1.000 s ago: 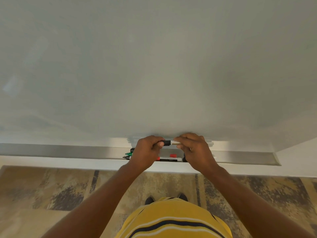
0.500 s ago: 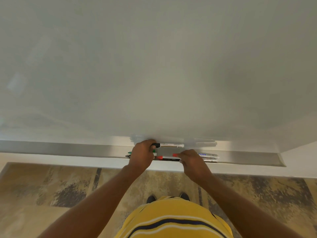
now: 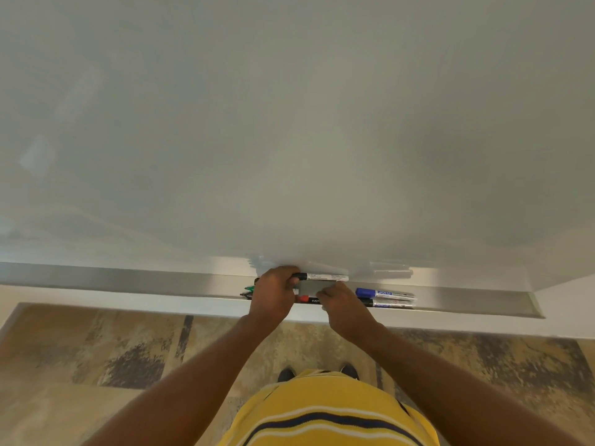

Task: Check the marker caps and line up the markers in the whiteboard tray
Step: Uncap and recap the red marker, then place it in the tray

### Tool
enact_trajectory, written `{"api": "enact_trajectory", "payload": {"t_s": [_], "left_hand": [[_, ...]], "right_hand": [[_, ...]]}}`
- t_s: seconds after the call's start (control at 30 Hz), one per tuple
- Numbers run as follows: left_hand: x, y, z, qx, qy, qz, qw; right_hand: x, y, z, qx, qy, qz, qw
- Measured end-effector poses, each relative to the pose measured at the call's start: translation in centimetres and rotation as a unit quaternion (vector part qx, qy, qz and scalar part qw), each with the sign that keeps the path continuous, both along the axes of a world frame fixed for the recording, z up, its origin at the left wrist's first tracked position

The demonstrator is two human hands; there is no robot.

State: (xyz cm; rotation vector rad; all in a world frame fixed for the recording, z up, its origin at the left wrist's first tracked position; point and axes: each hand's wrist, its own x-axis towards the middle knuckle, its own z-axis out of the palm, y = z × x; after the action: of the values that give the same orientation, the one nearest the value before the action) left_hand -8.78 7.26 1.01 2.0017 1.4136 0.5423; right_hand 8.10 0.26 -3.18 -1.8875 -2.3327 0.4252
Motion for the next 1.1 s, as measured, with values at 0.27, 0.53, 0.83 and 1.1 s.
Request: {"api": "enact_trajectory", "payload": {"t_s": [0.27,0.53,0.83,1.1], "left_hand": [[-0.1,0.1,-1.2,0.000,-0.018,0.015,1.000],[0.3,-0.3,-2.1,-0.007,0.025,-0.031,0.999],[0.9,-1.6,-3.7,0.063,0.178,-0.058,0.980],[1.4,-1.9,-4.2,0.092,0.264,-0.141,0.950]], "right_hand": [[0.0,-0.6,-0.1,0.015,0.046,-0.032,0.998],[1.5,-4.7,0.7,0.039,0.078,-0.033,0.996],[3.0,-7.6,1.0,0.022,0.068,-0.088,0.994],[3.3,-7.6,1.8,0.032,0.076,-0.130,0.988]]}}
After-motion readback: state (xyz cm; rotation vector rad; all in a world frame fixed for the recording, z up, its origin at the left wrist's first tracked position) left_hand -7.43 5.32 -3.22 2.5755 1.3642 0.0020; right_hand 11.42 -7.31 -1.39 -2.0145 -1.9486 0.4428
